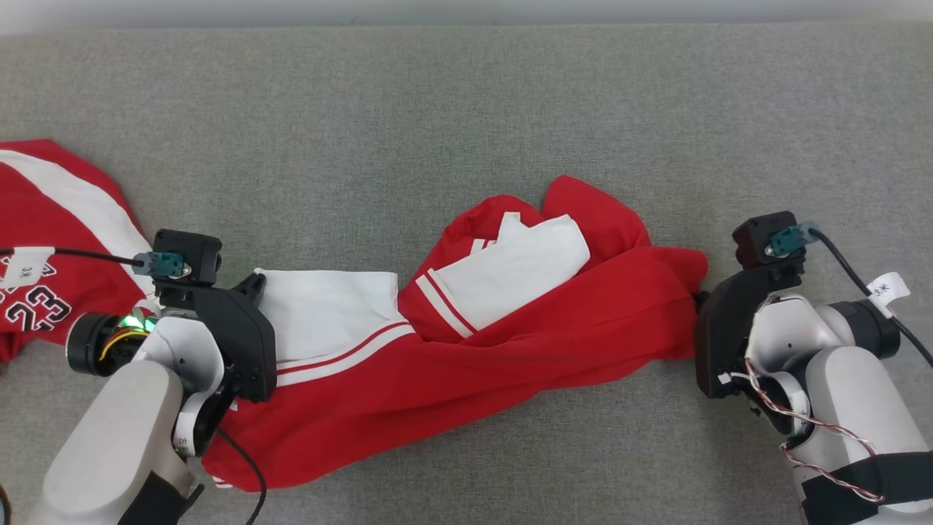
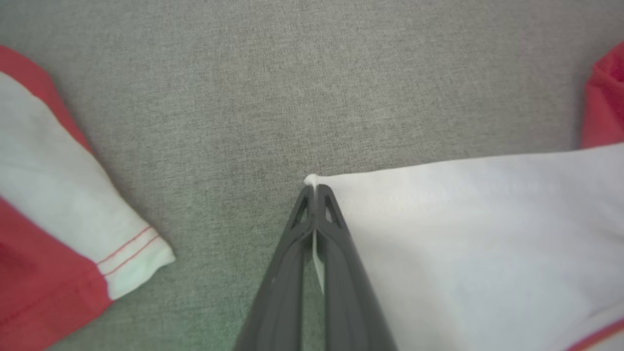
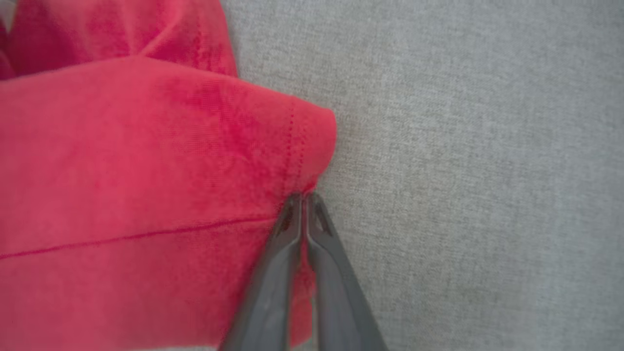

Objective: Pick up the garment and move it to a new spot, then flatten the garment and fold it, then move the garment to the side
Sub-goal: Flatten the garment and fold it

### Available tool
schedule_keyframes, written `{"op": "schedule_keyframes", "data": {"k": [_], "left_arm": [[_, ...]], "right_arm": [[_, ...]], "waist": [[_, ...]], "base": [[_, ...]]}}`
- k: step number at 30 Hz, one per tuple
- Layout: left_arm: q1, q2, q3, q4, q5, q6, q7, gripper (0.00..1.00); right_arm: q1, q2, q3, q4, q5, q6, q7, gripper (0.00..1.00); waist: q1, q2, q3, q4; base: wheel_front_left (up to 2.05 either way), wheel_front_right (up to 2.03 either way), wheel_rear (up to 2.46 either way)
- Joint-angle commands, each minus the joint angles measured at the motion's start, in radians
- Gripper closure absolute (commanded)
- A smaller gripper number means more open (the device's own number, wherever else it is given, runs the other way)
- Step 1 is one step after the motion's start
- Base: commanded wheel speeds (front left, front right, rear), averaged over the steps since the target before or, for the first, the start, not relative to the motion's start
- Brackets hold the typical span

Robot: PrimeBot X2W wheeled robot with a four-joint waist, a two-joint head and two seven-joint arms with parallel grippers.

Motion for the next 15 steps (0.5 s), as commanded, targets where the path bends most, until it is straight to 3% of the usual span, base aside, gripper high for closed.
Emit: {"op": "schedule_keyframes", "data": {"k": [1,5,15], "left_arm": [[-0.006,-0.004,-0.003,0.003,-0.003,-0.002,-0.005,1.00],[-0.009,-0.006,-0.005,0.009,-0.004,-0.006,-0.025,1.00],[-0.058,-0.021,0.101,-0.089,-0.067,-0.034,-0.274,1.00]], "right_arm": [[0.034,0.009,0.022,0.026,0.009,0.006,0.007,1.00],[0.024,-0.008,0.014,0.024,-0.015,0.005,-0.035,1.00],[-0.039,0.018,-0.077,-0.102,0.030,0.004,-0.294,1.00]], "waist": [[0.0000,0.0001,0.002,0.003],[0.0000,0.0001,0.004,0.006],[0.0000,0.0001,-0.041,-0.001]], "base": [[0.00,0.00,0.00],[0.00,0.00,0.00],[0.00,0.00,0.00]]}}
